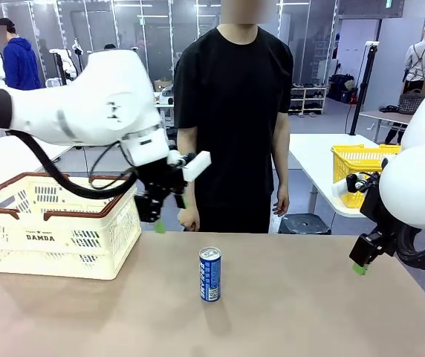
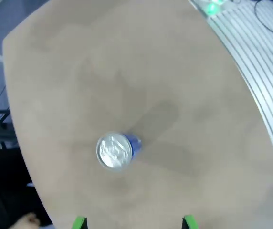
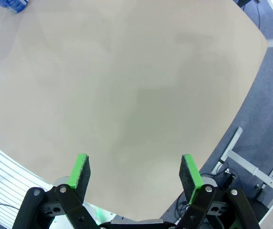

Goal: Place the drinks into the Shopping basket.
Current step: Pick up one drink and place it into the Shopping basket.

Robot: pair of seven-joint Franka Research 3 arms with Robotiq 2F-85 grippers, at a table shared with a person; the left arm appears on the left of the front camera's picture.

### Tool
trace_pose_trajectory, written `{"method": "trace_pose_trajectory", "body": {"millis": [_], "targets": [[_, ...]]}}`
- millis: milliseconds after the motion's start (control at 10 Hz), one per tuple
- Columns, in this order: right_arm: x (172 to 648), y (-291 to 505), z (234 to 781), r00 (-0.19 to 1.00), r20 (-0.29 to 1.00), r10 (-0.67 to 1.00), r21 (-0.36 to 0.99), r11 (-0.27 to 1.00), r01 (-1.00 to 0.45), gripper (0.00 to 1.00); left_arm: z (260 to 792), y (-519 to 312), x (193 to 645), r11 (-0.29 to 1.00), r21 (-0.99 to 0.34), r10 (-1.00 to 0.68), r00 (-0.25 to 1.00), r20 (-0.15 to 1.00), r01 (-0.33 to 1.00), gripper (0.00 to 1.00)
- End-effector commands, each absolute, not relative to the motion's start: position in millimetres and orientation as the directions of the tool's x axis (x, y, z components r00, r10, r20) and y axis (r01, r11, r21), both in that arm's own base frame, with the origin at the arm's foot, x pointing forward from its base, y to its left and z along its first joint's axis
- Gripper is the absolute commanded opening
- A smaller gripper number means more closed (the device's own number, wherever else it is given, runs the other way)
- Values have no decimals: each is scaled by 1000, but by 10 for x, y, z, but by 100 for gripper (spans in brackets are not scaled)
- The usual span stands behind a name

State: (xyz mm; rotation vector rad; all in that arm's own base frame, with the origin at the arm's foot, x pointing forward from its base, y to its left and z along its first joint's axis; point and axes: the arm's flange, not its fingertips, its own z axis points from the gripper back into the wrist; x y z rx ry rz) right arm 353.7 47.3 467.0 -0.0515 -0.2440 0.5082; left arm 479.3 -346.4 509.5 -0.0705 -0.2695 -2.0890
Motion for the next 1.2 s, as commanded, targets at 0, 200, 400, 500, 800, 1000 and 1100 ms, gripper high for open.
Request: {"method": "trace_pose_trajectory", "body": {"millis": [0,200,400,500,800,1000,1100], "targets": [[3531,474,4669,845,216,489,-107,872,-477,94,5111,-3614,4814,-548,112,-818,-559,136,829,100],[3531,474,4669,845,216,489,-107,872,-477,94,5001,-3770,4824,-540,137,-823,-555,119,830,100],[3531,474,4669,845,216,489,-107,872,-477,94,4917,-3828,4850,-563,153,-805,-581,121,812,100],[3531,474,4669,845,216,489,-107,872,-477,94,4945,-3792,4786,-546,134,-817,-561,131,827,100],[3531,474,4669,845,216,489,-107,872,-477,94,4945,-3792,4786,-546,134,-817,-561,131,827,100],[3531,474,4669,845,216,489,-107,872,-477,94,4861,-3888,4844,-547,126,-819,-560,122,827,100],[3531,474,4669,845,216,489,-107,872,-477,94,4780,-3968,4874,-555,112,-814,-566,132,824,100]]}}
